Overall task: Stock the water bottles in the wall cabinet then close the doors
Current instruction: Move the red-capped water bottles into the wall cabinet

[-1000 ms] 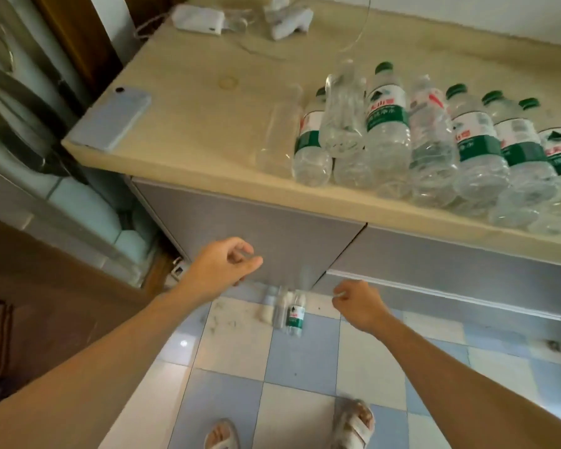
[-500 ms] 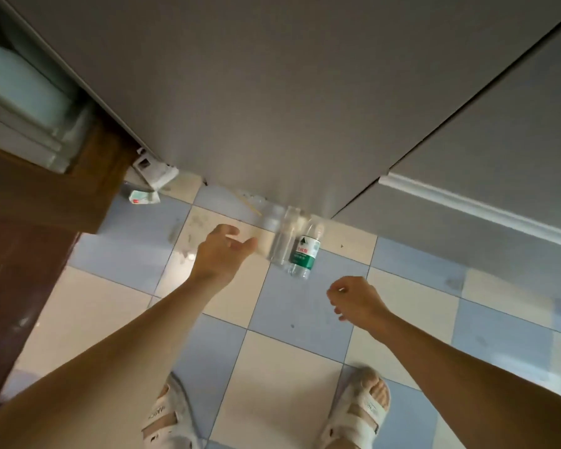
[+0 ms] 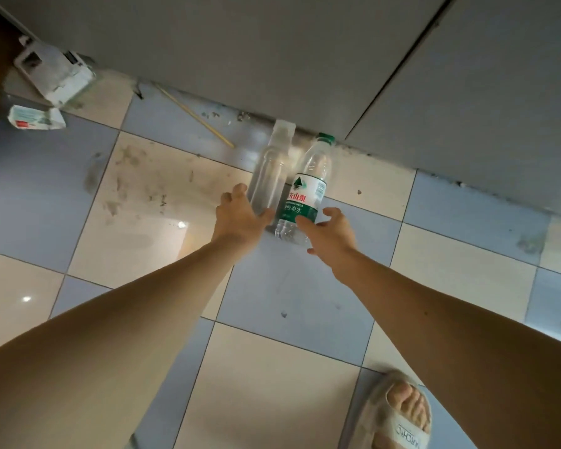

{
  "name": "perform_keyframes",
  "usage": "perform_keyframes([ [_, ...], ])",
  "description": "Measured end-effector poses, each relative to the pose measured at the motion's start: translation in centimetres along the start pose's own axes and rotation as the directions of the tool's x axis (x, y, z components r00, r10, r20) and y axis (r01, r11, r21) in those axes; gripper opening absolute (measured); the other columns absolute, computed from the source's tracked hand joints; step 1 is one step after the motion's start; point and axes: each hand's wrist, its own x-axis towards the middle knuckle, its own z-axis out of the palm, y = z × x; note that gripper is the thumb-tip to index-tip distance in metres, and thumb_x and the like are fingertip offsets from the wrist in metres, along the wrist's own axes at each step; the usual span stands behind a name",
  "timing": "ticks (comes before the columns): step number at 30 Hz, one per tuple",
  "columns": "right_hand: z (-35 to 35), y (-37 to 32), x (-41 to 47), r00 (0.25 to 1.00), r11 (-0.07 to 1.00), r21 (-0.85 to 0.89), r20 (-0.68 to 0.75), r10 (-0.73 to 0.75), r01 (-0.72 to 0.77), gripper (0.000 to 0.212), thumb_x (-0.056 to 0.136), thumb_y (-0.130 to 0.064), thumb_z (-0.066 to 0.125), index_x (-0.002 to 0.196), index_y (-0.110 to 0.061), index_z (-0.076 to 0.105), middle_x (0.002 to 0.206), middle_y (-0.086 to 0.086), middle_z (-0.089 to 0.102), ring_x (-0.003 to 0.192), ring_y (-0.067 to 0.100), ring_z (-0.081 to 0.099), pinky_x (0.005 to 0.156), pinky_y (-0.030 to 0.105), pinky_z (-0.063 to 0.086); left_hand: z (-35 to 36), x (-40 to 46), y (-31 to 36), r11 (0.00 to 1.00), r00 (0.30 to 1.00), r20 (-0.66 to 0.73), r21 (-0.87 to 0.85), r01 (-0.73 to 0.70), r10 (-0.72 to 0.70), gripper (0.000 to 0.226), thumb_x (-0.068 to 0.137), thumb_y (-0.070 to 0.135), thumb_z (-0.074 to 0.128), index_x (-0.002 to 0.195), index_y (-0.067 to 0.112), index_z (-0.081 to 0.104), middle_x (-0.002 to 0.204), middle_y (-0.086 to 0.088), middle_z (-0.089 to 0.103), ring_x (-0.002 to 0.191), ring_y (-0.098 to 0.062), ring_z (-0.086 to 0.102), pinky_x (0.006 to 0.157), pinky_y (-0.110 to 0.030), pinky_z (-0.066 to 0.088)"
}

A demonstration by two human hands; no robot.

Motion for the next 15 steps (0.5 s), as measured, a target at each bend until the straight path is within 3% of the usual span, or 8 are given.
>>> perform_keyframes([
  [5, 2.3, 0.8, 1.0, 0.997, 0.986, 0.151, -0.027, -0.071, 0.074, 0.063, 0.086, -0.034, 0.076, 0.14, -0.023, 0.045, 0.106, -0.004, 0.07, 0.086, 0.013, 0.071, 0.074, 0.037, 0.064, 0.9, 0.6, -1.1, 0.996, 0.999, 0.047, -0.09, -0.018, 0.023, 0.069, 0.089, 0.036, 0.075, 0.145, 0.013, 0.043, 0.126, -0.011, 0.061, 0.11, -0.031, 0.061, 0.09, -0.044, 0.055],
  [10, 2.3, 3.2, -1.4, 0.999, 0.983, 0.178, 0.026, 0.031, -0.035, 0.057, 0.085, -0.027, 0.078, 0.133, -0.025, 0.048, 0.104, -0.006, 0.067, 0.087, 0.014, 0.07, 0.074, 0.037, 0.063, 1.2, -2.4, -2.3, 0.999, 0.986, 0.167, -0.043, 0.028, -0.021, 0.058, 0.088, 0.04, 0.074, 0.132, 0.013, 0.048, 0.115, -0.005, 0.067, 0.087, -0.019, 0.067, 0.061, -0.025, 0.049],
  [13, 2.5, 5.4, -3.8, 0.994, 0.991, 0.103, 0.072, 0.081, -0.089, 0.052, 0.084, -0.023, 0.078, 0.127, -0.028, 0.047, 0.099, -0.009, 0.066, 0.079, 0.009, 0.067, 0.052, 0.02, 0.053, 1.7, -5.5, -3.8, 0.994, 0.962, 0.253, 0.001, 0.107, -0.103, 0.069, 0.083, 0.035, 0.081, 0.137, 0.01, 0.045, 0.118, -0.005, 0.064, 0.093, -0.026, 0.068, 0.067, -0.033, 0.055],
  [15, 2.5, 6.9, -4.9, 0.989, 0.991, 0.06, 0.098, 0.111, -0.118, 0.049, 0.084, -0.02, 0.077, 0.122, -0.029, 0.047, 0.094, -0.012, 0.063, 0.077, 0.006, 0.064, 0.043, 0.012, 0.045, 2.5, -7.7, -5.3, 0.99, 0.945, 0.297, 0.013, 0.138, -0.136, 0.064, 0.082, 0.032, 0.082, 0.132, 0.011, 0.046, 0.113, -0.003, 0.064, 0.088, -0.023, 0.068, 0.069, -0.035, 0.058],
])
